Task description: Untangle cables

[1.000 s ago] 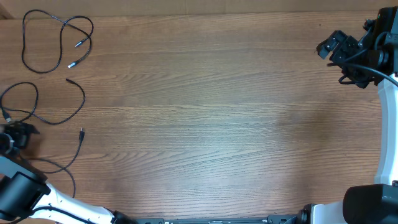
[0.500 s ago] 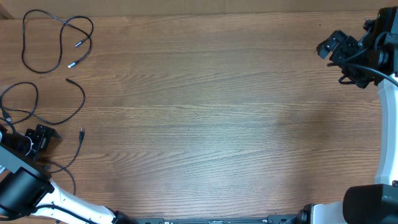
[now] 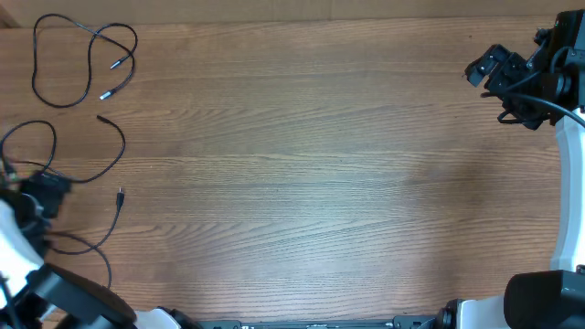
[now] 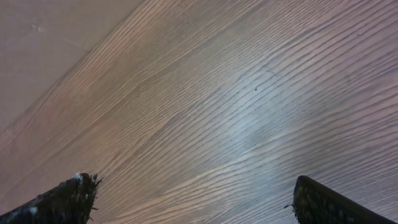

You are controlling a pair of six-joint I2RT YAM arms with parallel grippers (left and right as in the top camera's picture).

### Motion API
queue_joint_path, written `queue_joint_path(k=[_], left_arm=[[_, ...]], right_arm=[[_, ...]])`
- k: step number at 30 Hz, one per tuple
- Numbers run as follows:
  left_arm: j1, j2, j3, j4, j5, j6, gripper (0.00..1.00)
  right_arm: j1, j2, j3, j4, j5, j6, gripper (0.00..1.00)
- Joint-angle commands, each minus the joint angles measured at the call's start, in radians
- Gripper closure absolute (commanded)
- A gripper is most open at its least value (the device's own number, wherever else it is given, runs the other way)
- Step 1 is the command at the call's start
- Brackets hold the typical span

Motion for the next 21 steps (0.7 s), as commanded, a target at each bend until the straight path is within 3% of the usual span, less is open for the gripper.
queue_joint_path(k=[1,5,13,16,21], left_arm=[[-0.056,0.002,-0.230,0.067,-0.155,-0.147,0.00],[-0.061,0.002,-0.382,0.211,-0.153,-0.147,0.00],[-0.061,0.002,-0.552,0.425,-0.285,-0.147,0.10],[-0.061,0.002,-0.602,0.488,-0.290,-0.146,0.24],[-0.061,0.002,-0.640,0.515,-0.280,-0.146,0.39]], right_arm=[[0.001,-0.002,0.014,0.006,-0.004,0.005,0.00],[0.001,-0.002,0.014,0.006,-0.004,0.005,0.00],[0.001,-0.002,0.014,0.006,-0.004,0.005,0.00],[0.001,-0.002,0.014,0.006,-0.004,0.005,0.00],[0.001,-0.002,0.014,0.006,-0.004,0.005,0.00]])
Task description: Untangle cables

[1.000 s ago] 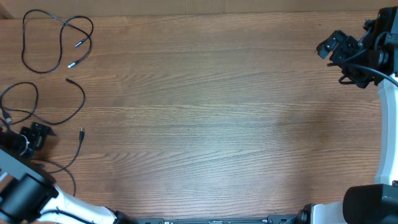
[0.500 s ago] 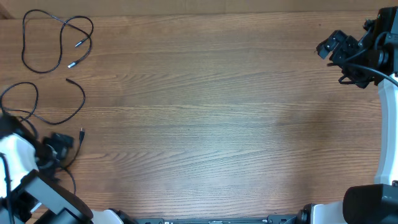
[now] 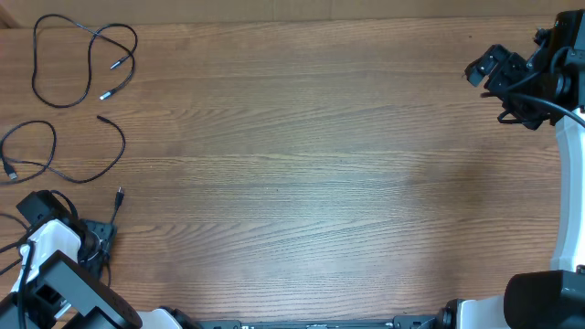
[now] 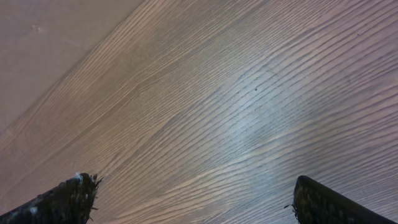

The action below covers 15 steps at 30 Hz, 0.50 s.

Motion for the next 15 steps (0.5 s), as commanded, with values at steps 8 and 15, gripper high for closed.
queue_joint_path(k=[8,15], left_arm=[[0.000,0.032,-0.065,-0.003,0.028,-0.007,0.76],[0.000,0.031,-0.064,-0.007,0.053,-0.008,0.82]], right_arm=[[0.001,-0.002,0.014,0.006,-0.004,0.004,0.00],[0.001,-0.002,0.014,0.006,-0.004,0.004,0.00]])
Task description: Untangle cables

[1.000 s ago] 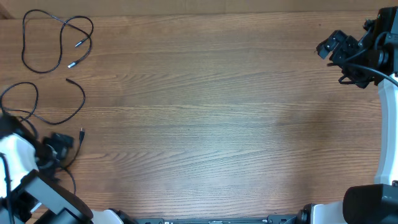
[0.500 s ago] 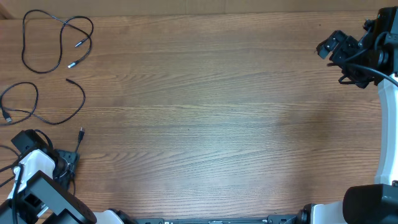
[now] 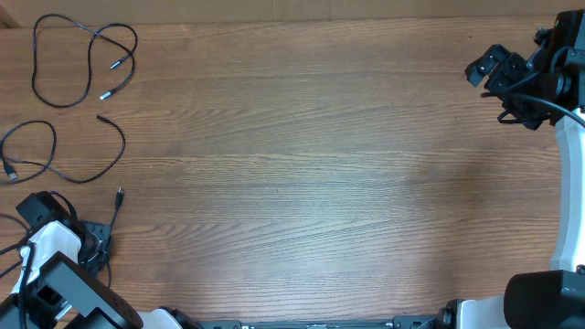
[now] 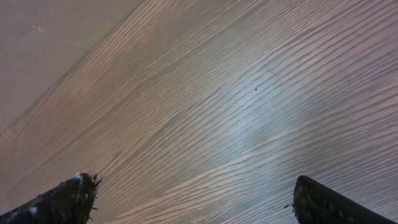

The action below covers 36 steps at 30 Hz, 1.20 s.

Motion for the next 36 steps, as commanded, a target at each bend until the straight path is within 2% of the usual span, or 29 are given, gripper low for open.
queue_joint_path(k=[1,3,12,18,28,36], left_arm=[[0.000,0.039,-0.053,-0.022,0.060,0.004,0.87],[0.000,0.039,-0.049,-0.027,0.085,0.005,0.96],[0.000,0.039,-0.016,-0.053,0.151,0.004,0.96],[0.000,0.039,0.024,-0.073,0.267,0.004,0.96],[0.021,0.039,0.124,-0.129,0.299,-0.053,0.96],[0.105,0.039,0.135,-0.120,0.466,-0.089,0.95]], right_arm=[[0.001,-0.002,0.014,0.006,-0.005,0.004,0.00],[0.001,-0.002,0.014,0.006,-0.005,0.004,0.00],[0.001,-0.002,0.014,0.006,-0.005,0.004,0.00],[0.001,-0.002,0.014,0.006,-0.005,0.004,0.00],[0.001,-0.002,0.014,0.006,-0.005,0.004,0.00],[0.001,-0.002,0.014,0.006,-0.005,0.004,0.00]])
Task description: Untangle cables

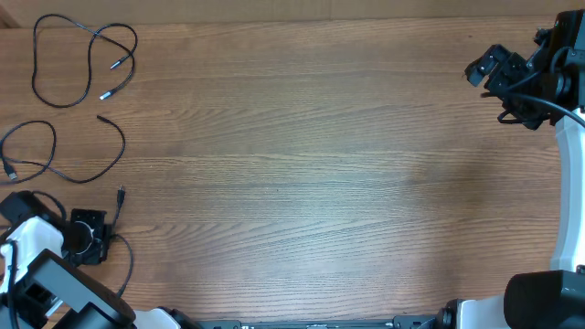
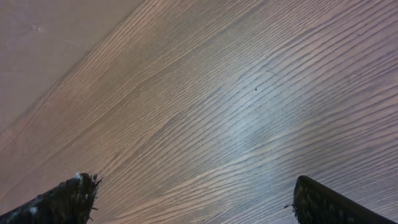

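Observation:
Three thin black cables lie apart at the table's left side in the overhead view. A looped one is at the far left corner. A second curls below it. The third cable's plug lies nearer, and its cord runs down past my left gripper at the front left corner. The jaws of that gripper do not show. My right gripper hovers at the far right, well away from the cables. In the right wrist view the right gripper is open over bare wood, with nothing between its fingers.
The wooden table fills the overhead view. Its back edge meets a brown board along the top. My right arm's white link runs along the right edge. My left arm's base fills the front left corner.
My left arm has shifted slightly to the left at the front left corner, its gripper staying beside the third cable's cord. The cables and the right arm have not moved.
At first my left gripper was at the left edge, over the second cable's loop. By the following moment it had drawn back to the front left corner, leaving that loop in full view, and it has stayed there. The right gripper stayed open and still throughout.

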You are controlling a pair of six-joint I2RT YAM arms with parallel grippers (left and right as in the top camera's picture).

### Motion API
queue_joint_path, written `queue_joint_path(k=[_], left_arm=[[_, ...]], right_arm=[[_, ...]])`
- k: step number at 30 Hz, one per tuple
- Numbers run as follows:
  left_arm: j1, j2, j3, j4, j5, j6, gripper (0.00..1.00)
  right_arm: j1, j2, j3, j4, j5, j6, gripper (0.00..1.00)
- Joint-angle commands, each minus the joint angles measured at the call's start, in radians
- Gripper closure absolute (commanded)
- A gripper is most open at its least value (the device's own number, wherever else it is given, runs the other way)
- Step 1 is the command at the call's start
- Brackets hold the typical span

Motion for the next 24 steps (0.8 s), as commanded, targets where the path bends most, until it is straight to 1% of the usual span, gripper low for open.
queue_joint_path(k=[1,3,6,9,13,15,21,22,24], left_arm=[[0.048,0.004,0.020,0.007,0.103,-0.061,0.96],[0.066,0.004,0.020,0.022,0.130,-0.089,0.95],[0.085,0.004,0.020,0.056,0.215,-0.092,0.95],[0.092,0.004,0.020,0.093,0.282,-0.122,0.95],[0.091,0.004,0.020,0.127,0.290,-0.179,0.93],[0.091,0.004,0.020,0.138,0.282,-0.179,0.91],[0.091,0.004,0.020,0.192,0.276,-0.179,0.91],[0.091,0.004,0.020,0.193,0.275,-0.178,0.89],[0.092,0.004,0.020,0.193,0.276,-0.164,0.79]], right_arm=[[0.001,-0.002,0.014,0.006,-0.004,0.004,0.00],[0.001,-0.002,0.014,0.006,-0.004,0.004,0.00],[0.001,-0.002,0.014,0.006,-0.004,0.004,0.00],[0.001,-0.002,0.014,0.006,-0.004,0.004,0.00],[0.001,-0.002,0.014,0.006,-0.004,0.004,0.00],[0.001,-0.002,0.014,0.006,-0.004,0.004,0.00],[0.001,-0.002,0.014,0.006,-0.004,0.004,0.00],[0.001,-0.002,0.014,0.006,-0.004,0.004,0.00],[0.001,-0.002,0.014,0.006,-0.004,0.004,0.00]])
